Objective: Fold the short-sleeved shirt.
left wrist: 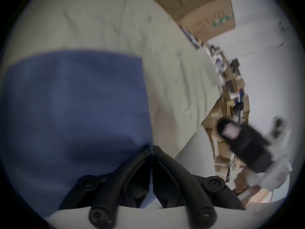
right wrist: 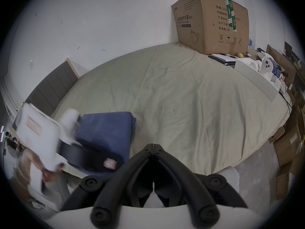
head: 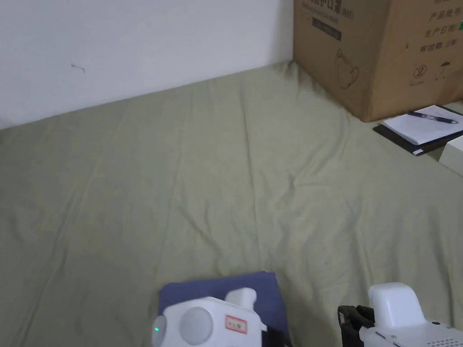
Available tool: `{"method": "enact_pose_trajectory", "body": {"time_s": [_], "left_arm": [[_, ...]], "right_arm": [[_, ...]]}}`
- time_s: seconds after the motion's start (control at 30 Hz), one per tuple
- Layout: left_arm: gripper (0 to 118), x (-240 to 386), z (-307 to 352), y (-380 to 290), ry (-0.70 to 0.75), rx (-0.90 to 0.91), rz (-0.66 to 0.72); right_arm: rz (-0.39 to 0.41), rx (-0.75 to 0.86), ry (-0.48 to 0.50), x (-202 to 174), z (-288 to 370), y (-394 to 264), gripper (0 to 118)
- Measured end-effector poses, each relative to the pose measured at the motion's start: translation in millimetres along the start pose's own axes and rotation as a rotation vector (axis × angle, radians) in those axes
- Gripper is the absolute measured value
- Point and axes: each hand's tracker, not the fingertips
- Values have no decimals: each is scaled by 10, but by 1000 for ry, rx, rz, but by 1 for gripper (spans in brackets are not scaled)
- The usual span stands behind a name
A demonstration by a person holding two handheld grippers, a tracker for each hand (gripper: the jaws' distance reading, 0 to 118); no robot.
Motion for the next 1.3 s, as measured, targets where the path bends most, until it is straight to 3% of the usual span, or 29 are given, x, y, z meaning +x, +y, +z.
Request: {"method": "enact_pose_trajectory", "body": {"time_s": [0.1, 0.2, 0.27, 0.43, 0.57, 0.67, 0.7, 0.73, 0.8, 0.83, 0.9, 1.0, 1.1, 1.2, 1.3], "left_arm": [[1, 76, -163, -113, -89, -42, 49], [1, 186, -59, -164, -50, -26, -54], [1, 139, 83, -132, -70, 2, -53], [1, -41, 862, -138, -169, 203, -20], [1, -447, 1500, -218, -214, 393, 55], [4, -875, 1811, -351, -175, 475, 110], [19, -1008, 1868, -395, -162, 472, 128], [42, -1129, 1915, -448, -135, 469, 157], [101, -1328, 1915, -530, -135, 455, 203], [108, -1438, 1888, -570, -151, 446, 235], [110, -1629, 1849, -632, -220, 436, 315], [111, -1865, 1688, -670, -390, 459, 431], [111, -2093, 1480, -555, -459, 406, 472], [109, -1906, 1282, -363, -364, 294, 430], [109, -1813, 1052, -197, -530, 292, 338]], "right_arm": [[-3, 4, -9, 29, 61, 18, 0], [4, 6, -17, 37, 82, 50, 0], [17, 8, -18, 27, 61, 68, 0], [52, 18, 11, -148, 26, 175, 0], [131, 12, 63, -429, -130, 281, 0], [191, -11, 155, -743, -347, 338, 0], [225, -28, 186, -849, -454, 330, 0], [265, -59, 211, -951, -593, 305, 0], [338, -138, 193, -1118, -947, 176, 0], [356, -186, 183, -1170, -1085, 110, 0], [384, -234, 142, -1214, -1292, -41, 0], [373, -186, 149, -1194, -1224, -25, 0], [357, -192, 163, -1156, -1108, 52, 0], [303, -202, 170, -1117, -1145, 46, 0], [278, -202, 156, -1126, -1176, 31, 0]]}}
